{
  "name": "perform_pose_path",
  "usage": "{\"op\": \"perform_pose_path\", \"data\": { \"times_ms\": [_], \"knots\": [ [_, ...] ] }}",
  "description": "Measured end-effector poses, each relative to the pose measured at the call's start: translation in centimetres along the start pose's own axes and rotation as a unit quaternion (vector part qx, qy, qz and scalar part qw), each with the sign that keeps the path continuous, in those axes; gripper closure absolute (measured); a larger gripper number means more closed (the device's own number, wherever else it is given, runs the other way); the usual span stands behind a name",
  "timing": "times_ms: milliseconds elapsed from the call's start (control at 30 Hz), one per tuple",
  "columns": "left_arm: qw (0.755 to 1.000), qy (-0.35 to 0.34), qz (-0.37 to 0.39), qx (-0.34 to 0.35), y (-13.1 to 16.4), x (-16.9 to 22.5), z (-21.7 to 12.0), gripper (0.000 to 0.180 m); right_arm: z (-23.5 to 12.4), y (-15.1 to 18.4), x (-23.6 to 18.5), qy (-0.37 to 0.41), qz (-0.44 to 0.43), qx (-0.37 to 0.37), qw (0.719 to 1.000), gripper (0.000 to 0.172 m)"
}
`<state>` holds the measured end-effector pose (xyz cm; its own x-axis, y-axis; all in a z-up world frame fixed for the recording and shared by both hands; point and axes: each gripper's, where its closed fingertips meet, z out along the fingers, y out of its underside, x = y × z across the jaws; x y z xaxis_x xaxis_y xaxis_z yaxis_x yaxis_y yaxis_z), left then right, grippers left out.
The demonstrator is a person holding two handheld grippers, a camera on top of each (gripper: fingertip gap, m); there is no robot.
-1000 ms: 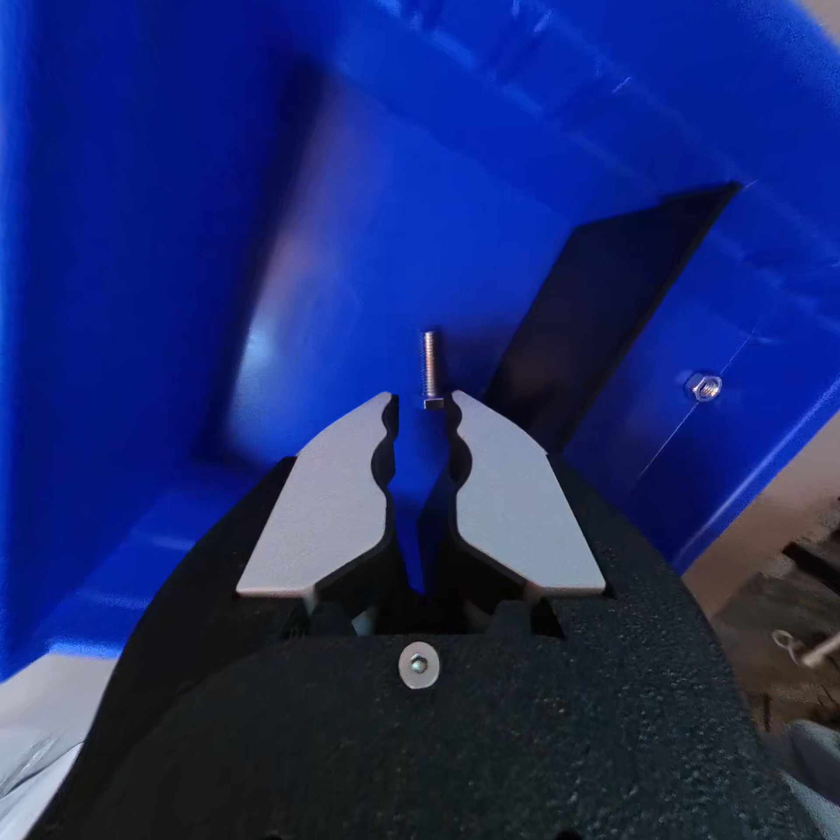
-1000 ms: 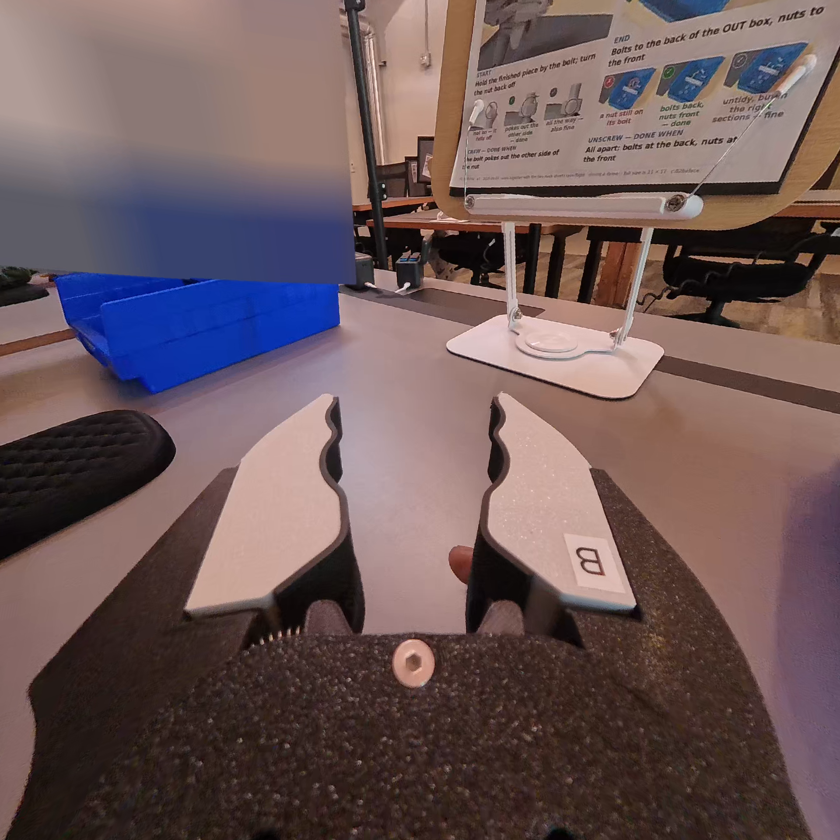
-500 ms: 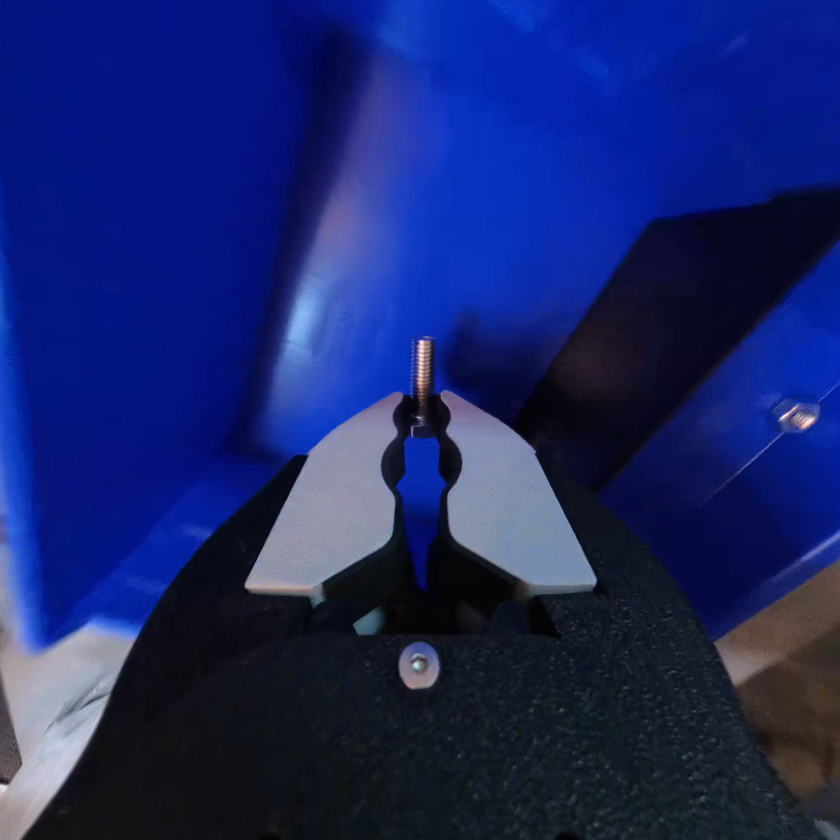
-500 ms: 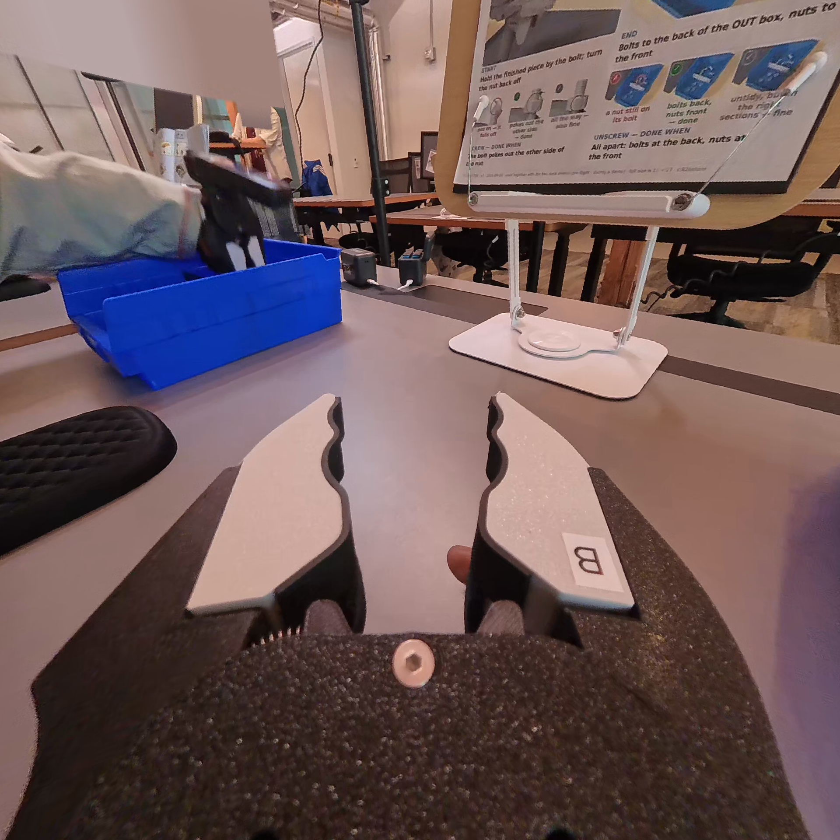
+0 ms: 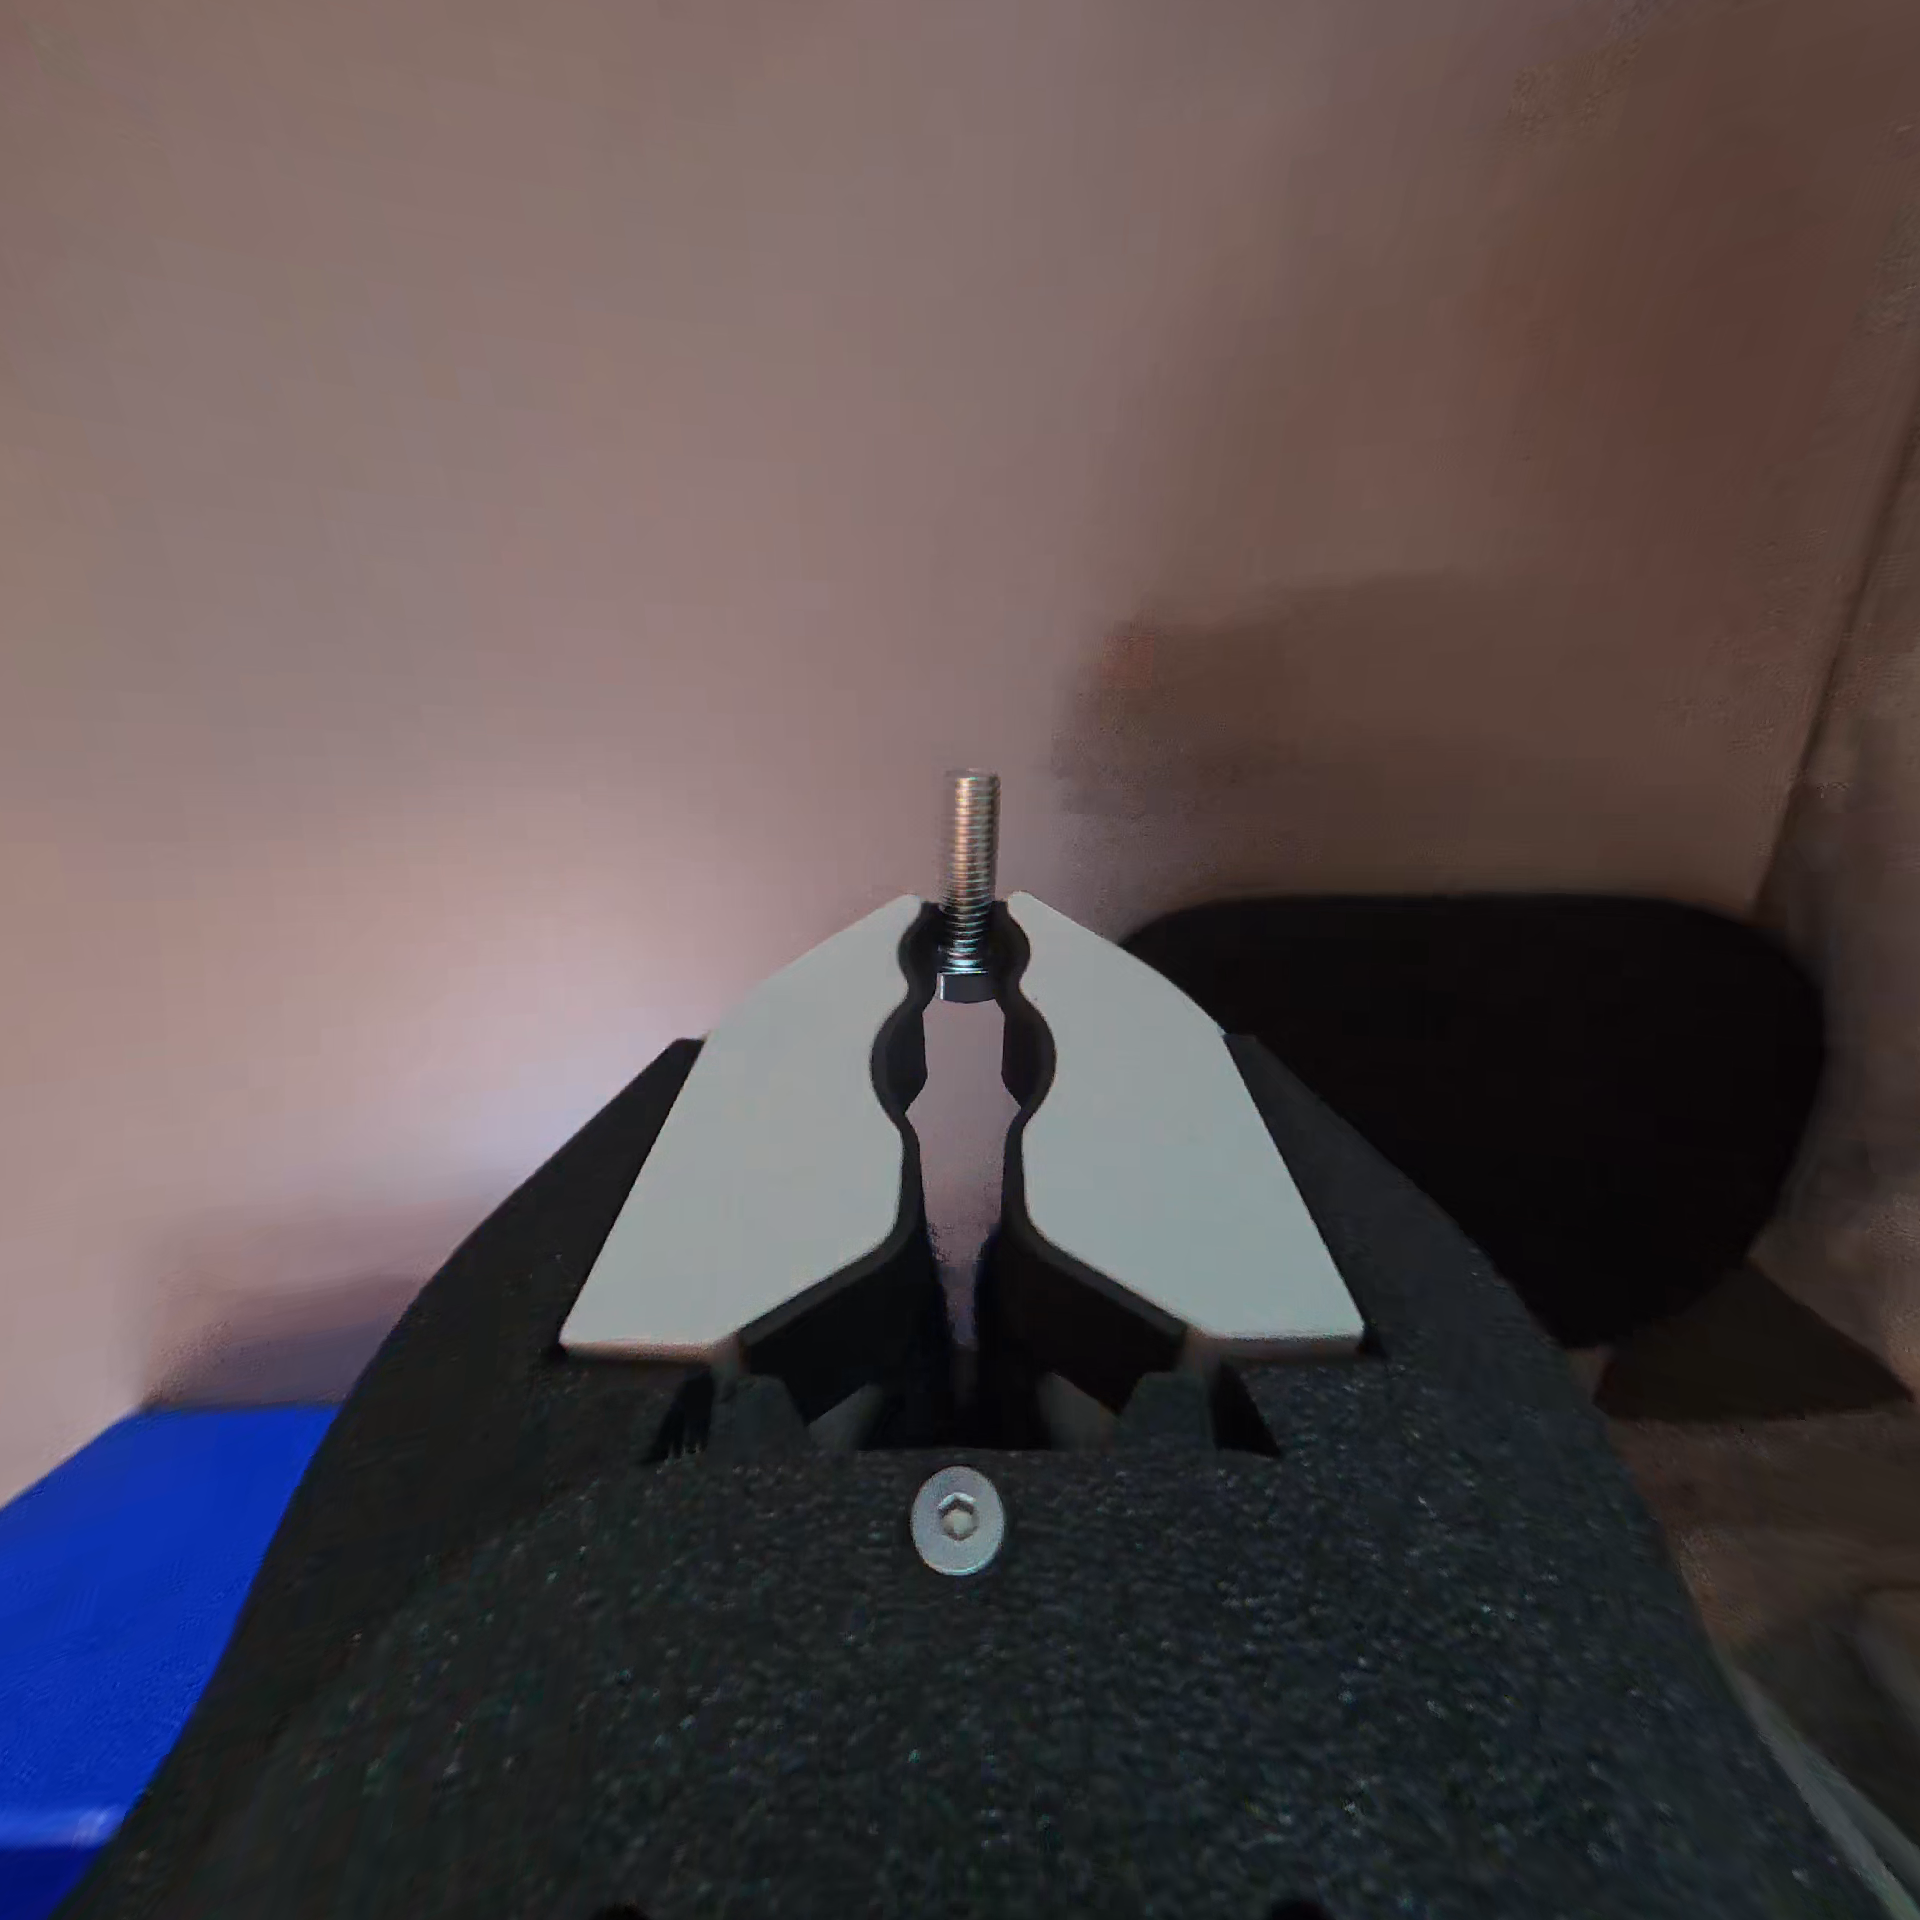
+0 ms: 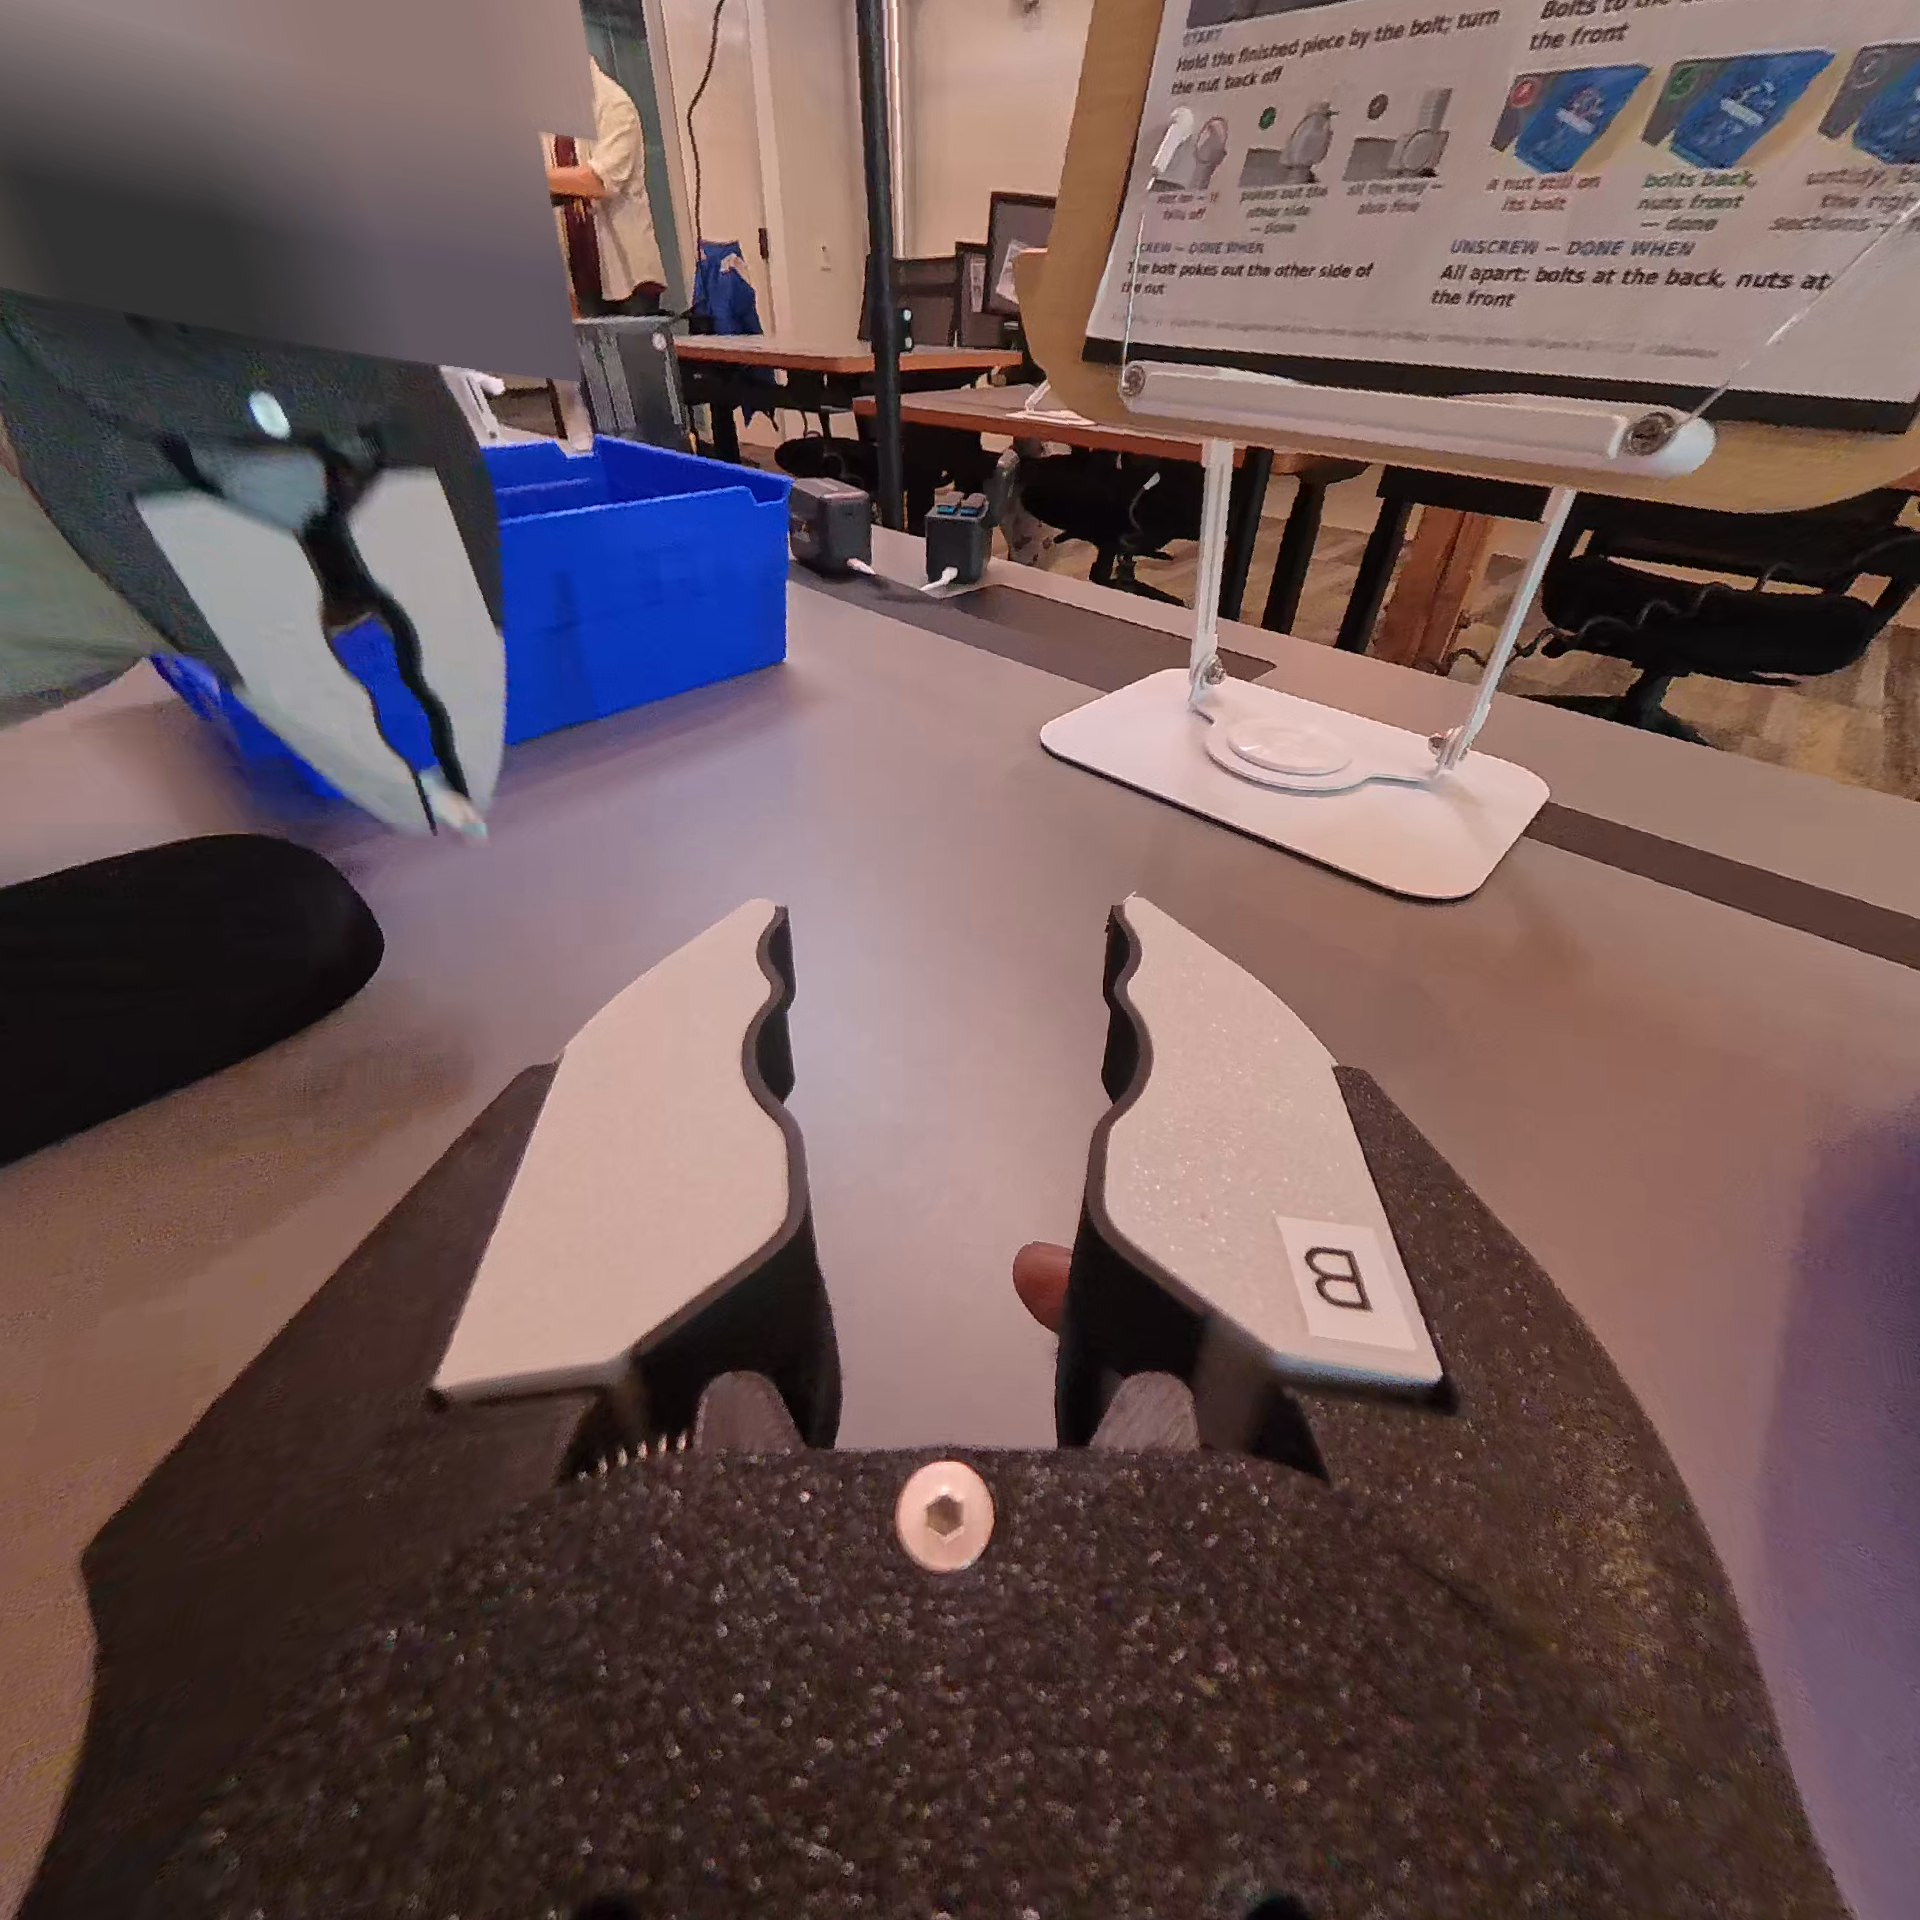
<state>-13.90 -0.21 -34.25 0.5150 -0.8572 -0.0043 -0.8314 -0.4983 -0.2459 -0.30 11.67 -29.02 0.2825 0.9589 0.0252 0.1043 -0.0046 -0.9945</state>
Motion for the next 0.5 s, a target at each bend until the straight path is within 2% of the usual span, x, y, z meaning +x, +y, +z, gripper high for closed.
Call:
{"op": "perform_pose_path", "data": {
  "times_ms": [100, 233, 500],
  "knots": [
    [1.000, 0.007, -0.015, -0.016, -0.7, 0.1, 3.1, 0.171, 0.1, 0.1, -0.3, -0.001, -0.013, -0.007, 1.000, 0.114],
    [0.999, 0.018, -0.025, -0.028, -0.7, 0.0, 4.7, 0.171, 0.1, 0.2, -0.5, 0.001, -0.024, -0.009, 1.000, 0.115],
    [0.999, 0.027, -0.037, -0.029, -0.8, 0.2, 5.5, 0.171, 0.1, 0.2, -0.4, 0.002, -0.022, -0.009, 1.000, 0.116]
  ]
}}
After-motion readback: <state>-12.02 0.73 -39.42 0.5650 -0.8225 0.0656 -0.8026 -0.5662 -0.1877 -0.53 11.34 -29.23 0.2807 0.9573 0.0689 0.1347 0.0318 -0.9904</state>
